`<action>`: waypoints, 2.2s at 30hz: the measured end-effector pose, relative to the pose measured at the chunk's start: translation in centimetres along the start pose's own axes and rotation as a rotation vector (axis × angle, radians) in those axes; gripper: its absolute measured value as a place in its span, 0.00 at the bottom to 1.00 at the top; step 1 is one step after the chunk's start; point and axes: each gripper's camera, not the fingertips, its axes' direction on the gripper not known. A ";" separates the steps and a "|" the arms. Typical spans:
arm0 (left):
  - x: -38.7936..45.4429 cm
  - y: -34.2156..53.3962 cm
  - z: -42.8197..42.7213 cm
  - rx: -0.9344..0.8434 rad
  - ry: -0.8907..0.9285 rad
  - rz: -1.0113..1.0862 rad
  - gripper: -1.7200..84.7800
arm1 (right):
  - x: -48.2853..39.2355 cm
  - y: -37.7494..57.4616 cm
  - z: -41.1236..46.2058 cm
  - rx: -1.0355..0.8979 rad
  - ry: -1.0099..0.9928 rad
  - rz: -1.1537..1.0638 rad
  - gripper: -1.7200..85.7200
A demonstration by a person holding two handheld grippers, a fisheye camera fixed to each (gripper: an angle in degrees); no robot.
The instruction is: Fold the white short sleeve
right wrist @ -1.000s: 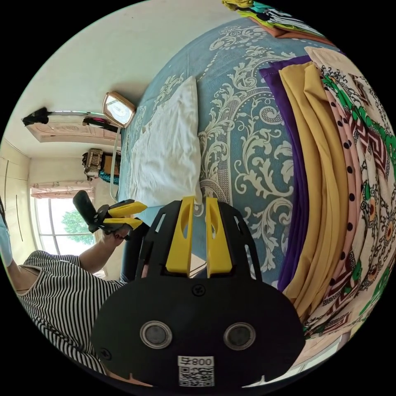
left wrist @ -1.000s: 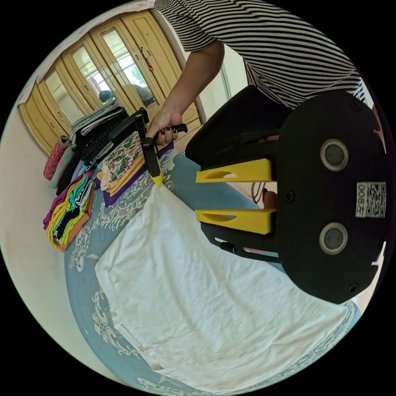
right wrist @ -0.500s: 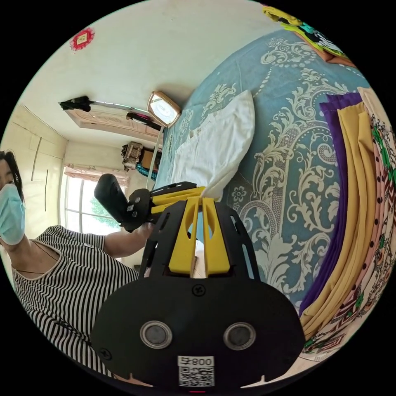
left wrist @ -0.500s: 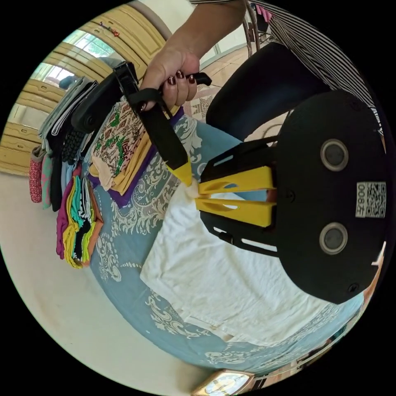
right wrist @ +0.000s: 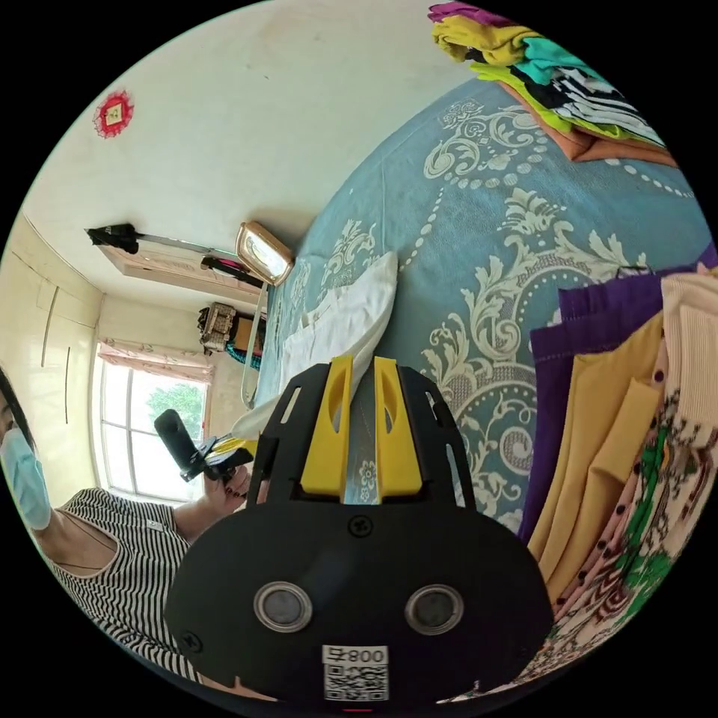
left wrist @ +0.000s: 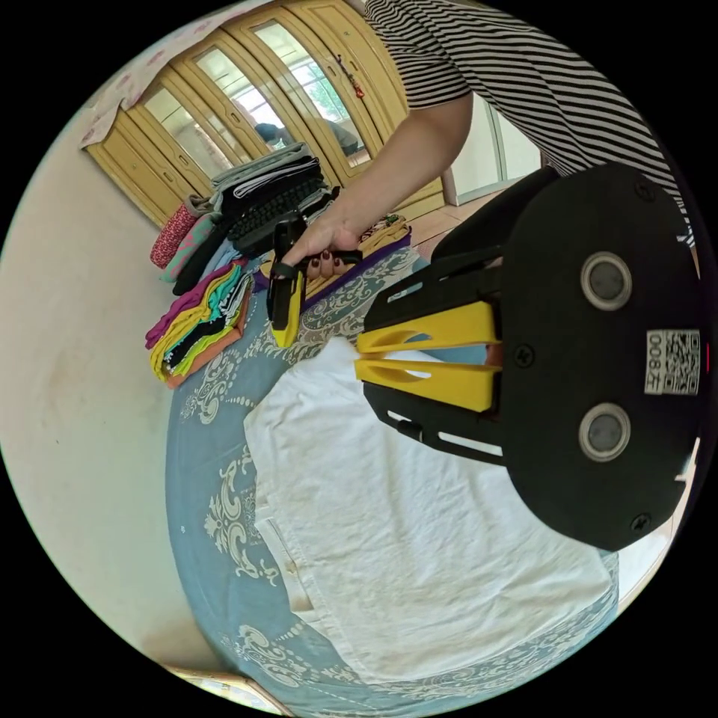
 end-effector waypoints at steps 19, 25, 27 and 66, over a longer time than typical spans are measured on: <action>-1.6 2.9 7.5 -0.045 0.132 0.083 0.03 | -6.0 -18.4 7.9 -0.114 0.155 0.017 0.09; -3.6 4.9 10.3 -0.034 0.175 0.071 0.03 | -9.2 -22.2 8.0 -0.153 0.179 -0.011 0.07; -4.4 5.7 11.5 -0.039 0.192 0.067 0.03 | -10.0 -23.0 7.6 -0.158 0.181 -0.019 0.06; -38.5 46.8 10.8 0.454 0.276 -0.598 0.03 | -60.5 -37.2 5.0 -0.229 -0.088 -0.221 0.03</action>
